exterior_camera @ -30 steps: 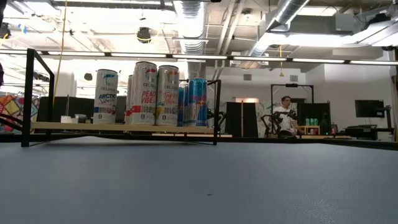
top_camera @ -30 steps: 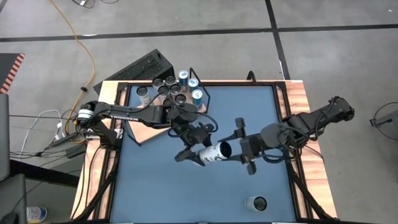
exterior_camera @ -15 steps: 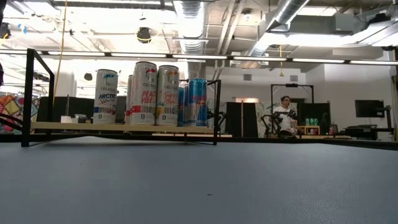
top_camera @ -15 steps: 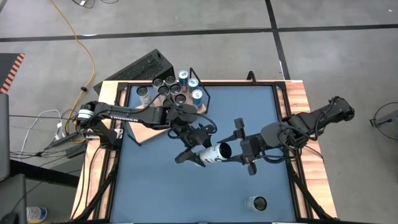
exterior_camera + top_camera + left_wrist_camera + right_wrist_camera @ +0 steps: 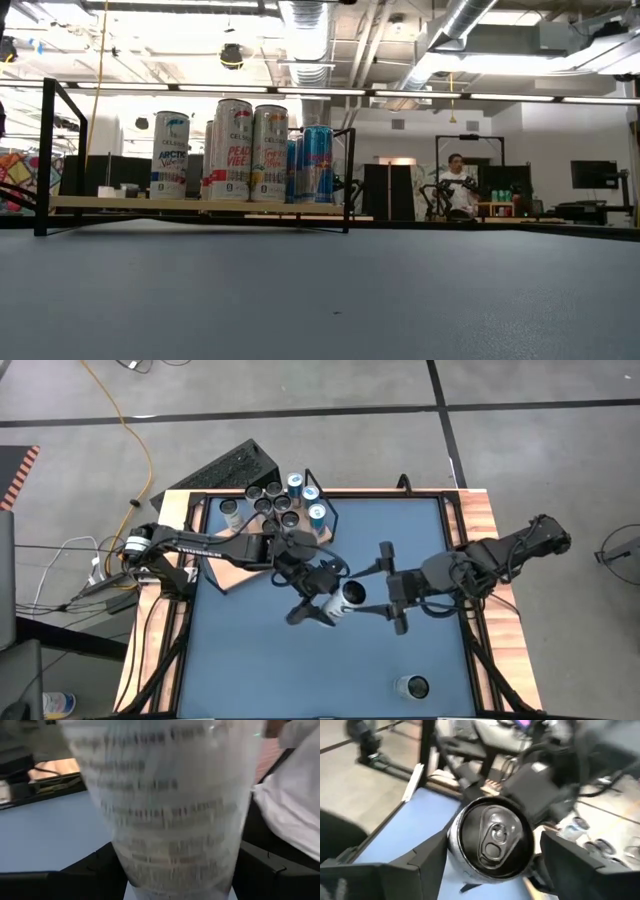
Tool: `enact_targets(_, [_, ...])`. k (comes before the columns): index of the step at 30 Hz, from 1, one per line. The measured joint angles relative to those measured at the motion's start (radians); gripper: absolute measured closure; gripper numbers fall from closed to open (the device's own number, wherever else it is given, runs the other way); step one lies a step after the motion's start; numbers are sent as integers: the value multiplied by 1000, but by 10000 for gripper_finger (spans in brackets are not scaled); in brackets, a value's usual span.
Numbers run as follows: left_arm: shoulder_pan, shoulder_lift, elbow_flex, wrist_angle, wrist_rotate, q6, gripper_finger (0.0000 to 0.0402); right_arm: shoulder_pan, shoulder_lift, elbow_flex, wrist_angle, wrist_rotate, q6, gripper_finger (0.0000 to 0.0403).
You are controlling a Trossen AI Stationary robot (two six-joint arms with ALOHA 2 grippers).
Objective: Place canned beverage on shelf
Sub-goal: Put the left white and blue soda can on the shelf aligned with the other white and blue soda can
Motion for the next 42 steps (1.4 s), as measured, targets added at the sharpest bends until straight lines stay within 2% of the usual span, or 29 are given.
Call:
enact_targets(4, [-4,1,-1,-11,-102,-1,145,0,0,1,53,97,14,93])
enact_targets(9, [-22,2,-1,-31,-289,-4,145,1,-2,3,61,333,140,91])
enact_targets(12, [-37,2,-2,-33,-410,3,145,23,-1,3,43,420,189,91])
enact_targets(15, [-51,2,-2,-29,-525,6,145,62,-1,3,34,500,231,91])
enact_targets(21, [-64,2,-2,-66,-685,-14,145,179,-10,2,7,746,271,91])
enact_targets(27, [-66,2,-1,-51,-771,-44,145,299,-9,2,-59,744,498,91])
enact_targets(31, [-70,1,-1,-21,-784,-42,145,333,32,0,-111,883,537,91])
enact_targets(36, [-89,1,-1,-27,-778,-46,145,405,25,0,-175,902,456,91])
enact_targets(42, [-101,1,-1,-25,-797,-45,145,440,16,0,-181,895,260,91])
